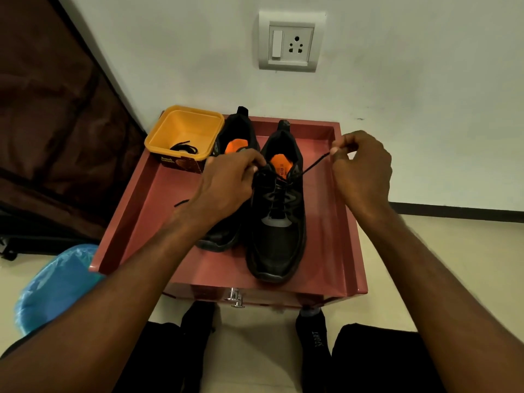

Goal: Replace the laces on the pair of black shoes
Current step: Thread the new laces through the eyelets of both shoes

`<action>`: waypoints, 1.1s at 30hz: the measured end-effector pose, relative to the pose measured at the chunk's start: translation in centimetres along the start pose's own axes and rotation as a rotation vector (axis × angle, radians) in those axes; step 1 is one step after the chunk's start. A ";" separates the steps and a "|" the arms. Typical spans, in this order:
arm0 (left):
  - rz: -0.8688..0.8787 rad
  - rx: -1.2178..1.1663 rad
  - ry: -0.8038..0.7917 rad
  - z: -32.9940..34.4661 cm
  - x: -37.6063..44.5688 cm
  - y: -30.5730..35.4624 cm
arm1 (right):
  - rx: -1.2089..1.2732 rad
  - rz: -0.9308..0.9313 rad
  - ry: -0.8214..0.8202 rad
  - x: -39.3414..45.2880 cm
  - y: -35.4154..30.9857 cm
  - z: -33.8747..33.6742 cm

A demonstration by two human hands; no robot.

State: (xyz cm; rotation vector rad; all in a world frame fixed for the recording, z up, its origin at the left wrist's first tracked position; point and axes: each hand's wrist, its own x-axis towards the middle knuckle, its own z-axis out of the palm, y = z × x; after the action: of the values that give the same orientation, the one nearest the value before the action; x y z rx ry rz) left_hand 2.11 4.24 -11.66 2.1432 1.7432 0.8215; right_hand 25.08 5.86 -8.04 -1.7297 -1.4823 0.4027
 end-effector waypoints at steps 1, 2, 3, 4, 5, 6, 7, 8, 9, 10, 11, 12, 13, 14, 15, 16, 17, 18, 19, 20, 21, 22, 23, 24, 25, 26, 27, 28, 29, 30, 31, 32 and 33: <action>-0.002 -0.016 -0.010 -0.1 -0.1 -0.1 | -0.002 -0.038 -0.045 0.0 0.0 0.0; -0.003 -0.028 -0.015 -0.1 -0.1 -0.2 | -0.009 -0.070 -0.139 -0.1 0.0 0.1; -0.004 -0.029 -0.020 -0.2 -0.1 -0.2 | -0.015 -0.083 -0.260 -0.2 0.0 0.3; 0.003 -0.032 -0.024 -0.3 0.0 -0.1 | -0.025 -0.083 -0.381 -0.5 -0.1 0.6; 0.009 -0.041 -0.032 -0.4 0.1 0.1 | -0.036 -0.081 -0.474 -0.7 -0.1 0.9; 0.013 -0.059 -0.042 -0.5 0.1 0.1 | -0.056 -0.084 -0.519 -0.9 0.0 1.1; 0.011 -0.079 -0.060 -0.6 0.1 0.3 | -0.081 -0.094 -0.506 -1.0 0.1 1.4; 0.010 -0.099 -0.076 -0.6 0.1 0.4 | -0.096 -0.105 -0.441 -1.0 0.2 1.4; 0.007 -0.109 -0.091 -0.7 0.0 0.4 | -0.098 -0.100 -0.328 -0.7 0.2 1.2; 0.005 -0.109 -0.099 -0.6 0.0 0.3 | -0.088 -0.073 -0.173 -0.4 0.2 0.8; 0.006 -0.096 -0.103 -0.6 0.0 0.3 | -0.068 -0.032 -0.014 0.2 0.4 0.2; 0.010 -0.082 -0.101 -0.7 0.0 0.3 | -0.056 0.005 0.122 0.7 0.5 -0.4; 0.012 -0.071 -0.096 -0.7 0.0 0.3 | -0.053 0.028 0.208 1.1 0.8 -0.9; 0.018 -0.067 -0.090 -0.7 0.1 0.4 | -0.053 0.027 0.233 1.2 1.1 -1.2; 0.024 -0.060 -0.085 -0.8 0.1 0.5 | -0.043 -0.006 0.195 1.1 1.2 -1.2; 0.032 -0.053 -0.080 -0.8 0.1 0.6 | -0.023 -0.067 0.109 0.9 1.1 -1.0; 0.036 -0.046 -0.081 -0.8 0.1 0.8 | -0.007 -0.124 -0.013 0.4 0.7 -0.6; 0.037 -0.043 -0.082 -0.7 0.0 0.9 | -0.013 -0.158 -0.165 -0.1 0.3 -0.1; 0.034 -0.034 -0.082 -0.7 0.0 0.9 | -0.039 -0.169 -0.319 -0.5 0.0 0.5; 0.034 -0.020 -0.077 -0.6 0.1 0.9 | -0.073 -0.170 -0.440 -0.9 -0.1 1.0; 0.032 -0.004 -0.073 -0.7 0.1 0.9 | -0.102 -0.167 -0.503 -1.0 -0.1 1.4; 0.031 0.001 -0.072 -0.7 0.1 0.8 | -0.118 -0.169 -0.507 -1.0 -0.1 1.5; 0.027 0.000 -0.077 -0.7 0.1 0.7 | -0.122 -0.170 -0.475 -0.8 0.1 1.4; 0.026 -0.001 -0.085 -0.7 0.2 0.7 | -0.123 -0.166 -0.433 -0.6 0.2 1.2; 0.027 0.006 -0.098 -0.8 0.1 0.7 | -0.129 -0.160 -0.398 -0.4 0.3 0.9; 0.031 0.019 -0.109 -0.8 0.1 0.6 | -0.146 -0.158 -0.378 -0.3 0.4 0.8; 0.037 0.038 -0.119 -0.8 0.1 0.7 | -0.169 -0.159 -0.373 -0.3 0.5 0.8; 0.042 0.061 -0.129 -0.7 0.2 0.7 | -0.186 -0.159 -0.383 -0.3 0.6 0.9; 0.044 0.085 -0.138 -0.7 0.2 0.8 | -0.198 -0.154 -0.403 -0.4 0.7 1.1; 0.046 0.102 -0.143 -0.6 0.3 0.8 | -0.201 -0.148 -0.423 -0.4 0.7 1.3; 0.048 0.111 -0.143 -0.6 0.3 0.8 | -0.197 -0.141 -0.439 -0.4 0.8 1.4; 0.051 0.113 -0.134 -0.7 0.2 0.6 | -0.187 -0.134 -0.448 -0.3 0.8 1.4; 0.055 0.117 -0.116 -0.8 0.1 0.4 | -0.169 -0.124 -0.459 -0.1 0.7 1.1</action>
State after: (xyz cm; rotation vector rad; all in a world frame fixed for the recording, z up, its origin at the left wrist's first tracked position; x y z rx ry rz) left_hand 2.03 4.16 -10.76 2.2745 1.7202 0.6084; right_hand 24.75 6.15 -9.31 -1.7367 -1.9888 0.6560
